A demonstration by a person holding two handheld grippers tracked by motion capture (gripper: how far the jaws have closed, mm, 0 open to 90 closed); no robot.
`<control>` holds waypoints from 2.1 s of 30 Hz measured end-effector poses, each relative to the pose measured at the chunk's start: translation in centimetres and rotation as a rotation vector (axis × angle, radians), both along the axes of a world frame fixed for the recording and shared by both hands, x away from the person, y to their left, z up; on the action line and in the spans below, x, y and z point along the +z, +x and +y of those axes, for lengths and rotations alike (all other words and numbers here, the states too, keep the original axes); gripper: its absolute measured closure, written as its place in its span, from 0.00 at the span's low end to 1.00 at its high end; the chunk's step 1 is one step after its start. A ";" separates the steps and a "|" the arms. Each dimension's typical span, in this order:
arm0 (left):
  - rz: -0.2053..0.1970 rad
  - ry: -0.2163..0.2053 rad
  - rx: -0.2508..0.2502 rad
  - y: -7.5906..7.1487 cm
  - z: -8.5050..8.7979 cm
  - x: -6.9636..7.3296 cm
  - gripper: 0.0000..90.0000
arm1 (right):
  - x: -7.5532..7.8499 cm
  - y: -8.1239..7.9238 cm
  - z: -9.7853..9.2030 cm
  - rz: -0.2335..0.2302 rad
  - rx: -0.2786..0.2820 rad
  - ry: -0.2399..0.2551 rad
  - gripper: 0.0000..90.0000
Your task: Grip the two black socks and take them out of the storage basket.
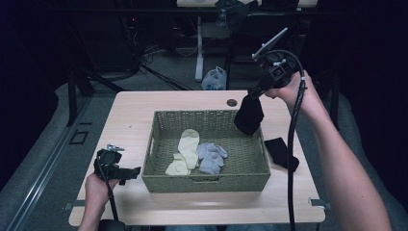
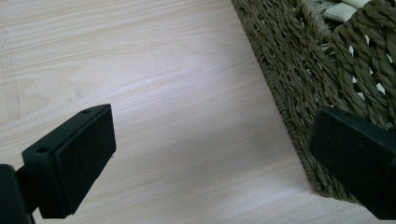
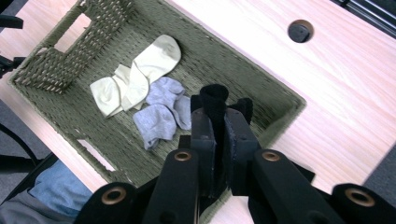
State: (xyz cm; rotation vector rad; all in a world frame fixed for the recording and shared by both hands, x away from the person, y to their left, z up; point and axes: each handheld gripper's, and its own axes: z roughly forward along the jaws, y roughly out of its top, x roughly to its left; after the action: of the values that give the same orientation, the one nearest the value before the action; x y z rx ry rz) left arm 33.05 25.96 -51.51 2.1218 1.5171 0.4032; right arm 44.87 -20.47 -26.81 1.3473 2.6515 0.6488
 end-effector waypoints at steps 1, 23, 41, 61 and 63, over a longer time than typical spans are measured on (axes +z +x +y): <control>0.002 0.002 -0.002 0.0 0.0 0.0 0.01 | 0.1 -0.1 -0.4 -0.003 -0.009 -0.001 0.94; 0.007 0.005 -0.001 0.0 0.0 0.0 0.01 | -1.3 -1.2 -9.4 -0.011 -0.189 -0.030 0.94; 0.003 0.007 0.000 0.0 -0.1 0.0 0.01 | -11.9 -0.3 -12.1 0.078 -0.286 -0.079 0.94; 0.002 0.006 0.001 0.0 -0.1 -0.1 0.01 | -22.3 -1.6 -11.8 0.195 -0.297 -0.027 0.92; 0.002 0.006 0.000 0.0 -0.1 0.0 0.01 | -23.1 -1.8 -11.7 0.201 -0.294 -0.028 0.89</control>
State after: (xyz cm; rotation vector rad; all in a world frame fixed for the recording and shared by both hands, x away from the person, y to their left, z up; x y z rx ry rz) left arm 33.01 25.84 -51.55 2.1278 1.5184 0.4062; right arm 43.04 -32.19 -49.94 1.8332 2.5141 0.4594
